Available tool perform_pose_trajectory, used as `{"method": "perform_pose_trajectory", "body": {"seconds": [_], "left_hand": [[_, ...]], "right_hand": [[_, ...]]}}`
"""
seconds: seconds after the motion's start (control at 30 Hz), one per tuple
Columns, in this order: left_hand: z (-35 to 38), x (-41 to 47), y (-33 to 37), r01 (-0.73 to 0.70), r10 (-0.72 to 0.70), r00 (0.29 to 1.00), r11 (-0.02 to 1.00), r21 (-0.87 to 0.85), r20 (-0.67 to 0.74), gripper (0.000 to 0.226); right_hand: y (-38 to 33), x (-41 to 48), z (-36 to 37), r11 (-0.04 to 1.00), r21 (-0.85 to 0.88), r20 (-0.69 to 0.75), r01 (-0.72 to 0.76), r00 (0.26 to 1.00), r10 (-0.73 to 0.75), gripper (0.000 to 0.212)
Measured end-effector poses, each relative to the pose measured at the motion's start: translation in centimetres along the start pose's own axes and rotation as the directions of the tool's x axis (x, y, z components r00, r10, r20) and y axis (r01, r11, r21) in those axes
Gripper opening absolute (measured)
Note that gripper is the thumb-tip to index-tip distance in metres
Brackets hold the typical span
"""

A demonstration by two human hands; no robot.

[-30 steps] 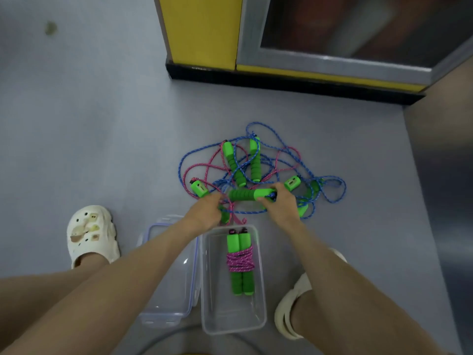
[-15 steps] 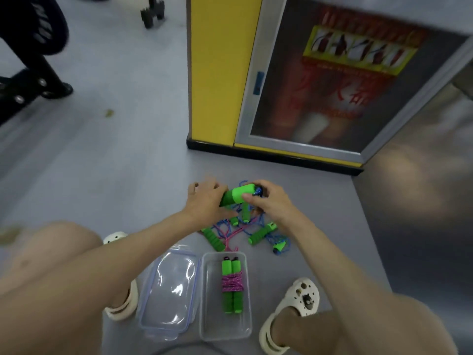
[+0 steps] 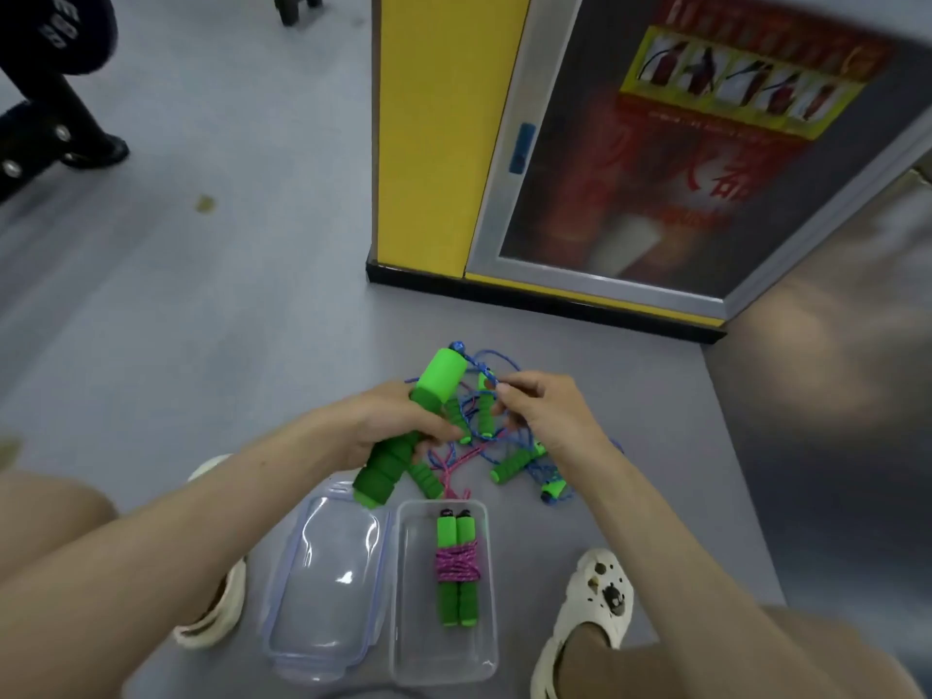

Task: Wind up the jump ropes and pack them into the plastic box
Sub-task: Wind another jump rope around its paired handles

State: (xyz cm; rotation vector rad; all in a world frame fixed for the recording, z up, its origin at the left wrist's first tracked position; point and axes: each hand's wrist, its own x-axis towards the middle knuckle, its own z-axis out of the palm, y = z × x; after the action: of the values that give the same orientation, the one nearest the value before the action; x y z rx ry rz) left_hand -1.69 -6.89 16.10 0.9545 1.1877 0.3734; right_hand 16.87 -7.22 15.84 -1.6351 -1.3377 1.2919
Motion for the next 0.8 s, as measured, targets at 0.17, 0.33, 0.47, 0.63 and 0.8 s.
{"method": "perform_pose_trajectory", "body": {"seconds": [0.17, 0.33, 0.47, 0.63, 0.8], "left_hand": [[0.3, -0.4, 1.1, 0.008, 0.076, 0.968, 0.942, -0.334, 0.238, 0.023], [1.3, 0.9, 0.6, -0.003, 0.208, 0.944, 0.779, -0.627, 0.254, 0.048], [0.8, 1.3, 0.4, -0.118, 0.257, 0.959, 0.739, -0.664, 0.115, 0.067], [0.6, 1.2, 0.2, -0.277, 0.183, 0.956, 0.826, -0.491, -0.23, 0.039], [-0.6, 1.1, 0.5, -0.274, 0.283, 0.919, 0.959, 0.07, -0.275, 0.032]], "right_hand": [[0.9, 0.5, 1.7, 0.998, 0.058, -0.016, -0.026, 1.0, 0.027, 0.025], [1.2, 0.1, 4.0, 0.976, 0.166, 0.126, -0.143, 0.984, 0.123, 0.029], [1.7, -0.7, 4.5, 0.985, 0.091, 0.192, -0.149, 0.973, 0.13, 0.026], [2.3, -1.7, 5.0, 0.99, -0.114, 0.356, -0.08, 0.927, 0.115, 0.03], [1.3, -1.4, 4.2, 0.975, -0.224, 0.331, 0.013, 0.942, 0.064, 0.014]]}}
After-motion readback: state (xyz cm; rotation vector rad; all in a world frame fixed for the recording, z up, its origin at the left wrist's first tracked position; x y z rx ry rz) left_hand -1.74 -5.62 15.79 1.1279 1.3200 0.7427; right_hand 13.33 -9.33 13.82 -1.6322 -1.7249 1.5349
